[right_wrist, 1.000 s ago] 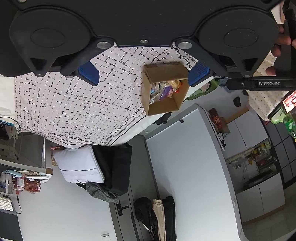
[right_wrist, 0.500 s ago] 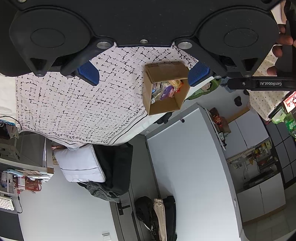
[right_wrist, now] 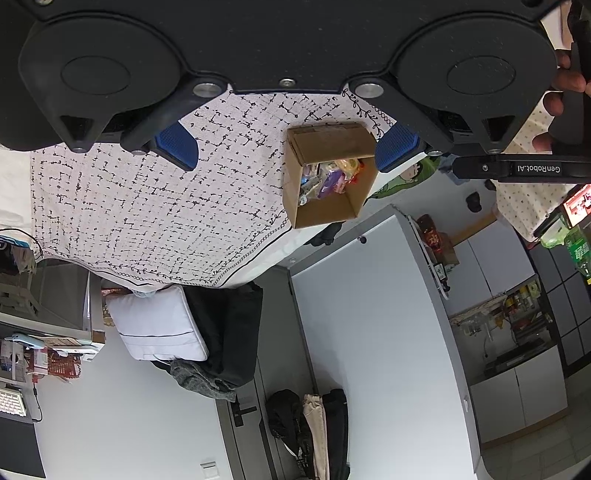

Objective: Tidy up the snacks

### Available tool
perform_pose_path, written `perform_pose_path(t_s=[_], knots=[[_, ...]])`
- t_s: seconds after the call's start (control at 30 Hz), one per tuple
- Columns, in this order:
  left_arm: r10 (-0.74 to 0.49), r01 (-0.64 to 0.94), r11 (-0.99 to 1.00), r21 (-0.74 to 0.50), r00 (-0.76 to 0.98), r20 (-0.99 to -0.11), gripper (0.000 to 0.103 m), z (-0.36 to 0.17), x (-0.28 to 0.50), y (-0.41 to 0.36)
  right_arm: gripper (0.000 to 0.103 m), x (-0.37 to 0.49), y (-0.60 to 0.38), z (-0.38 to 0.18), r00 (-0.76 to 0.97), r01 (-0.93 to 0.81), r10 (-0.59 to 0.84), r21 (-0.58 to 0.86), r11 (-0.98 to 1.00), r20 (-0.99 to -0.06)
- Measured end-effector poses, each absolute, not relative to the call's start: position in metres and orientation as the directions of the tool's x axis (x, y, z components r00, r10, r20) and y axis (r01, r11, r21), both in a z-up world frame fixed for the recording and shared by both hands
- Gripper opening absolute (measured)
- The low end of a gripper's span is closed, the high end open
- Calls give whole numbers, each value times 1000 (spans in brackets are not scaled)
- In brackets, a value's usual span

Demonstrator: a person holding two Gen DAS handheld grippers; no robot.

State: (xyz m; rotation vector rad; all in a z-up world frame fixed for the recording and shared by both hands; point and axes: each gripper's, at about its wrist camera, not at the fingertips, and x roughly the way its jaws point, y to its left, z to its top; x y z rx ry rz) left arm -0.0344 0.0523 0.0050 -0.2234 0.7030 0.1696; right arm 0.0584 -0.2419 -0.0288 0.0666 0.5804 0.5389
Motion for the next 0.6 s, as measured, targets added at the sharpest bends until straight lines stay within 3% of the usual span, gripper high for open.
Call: perform_pose_path(t_s=[0.6], knots=[[69, -216, 965, -147, 753, -654, 103, 4, -36, 50, 103, 59, -240, -31, 697, -465, 502, 209, 860, -513]])
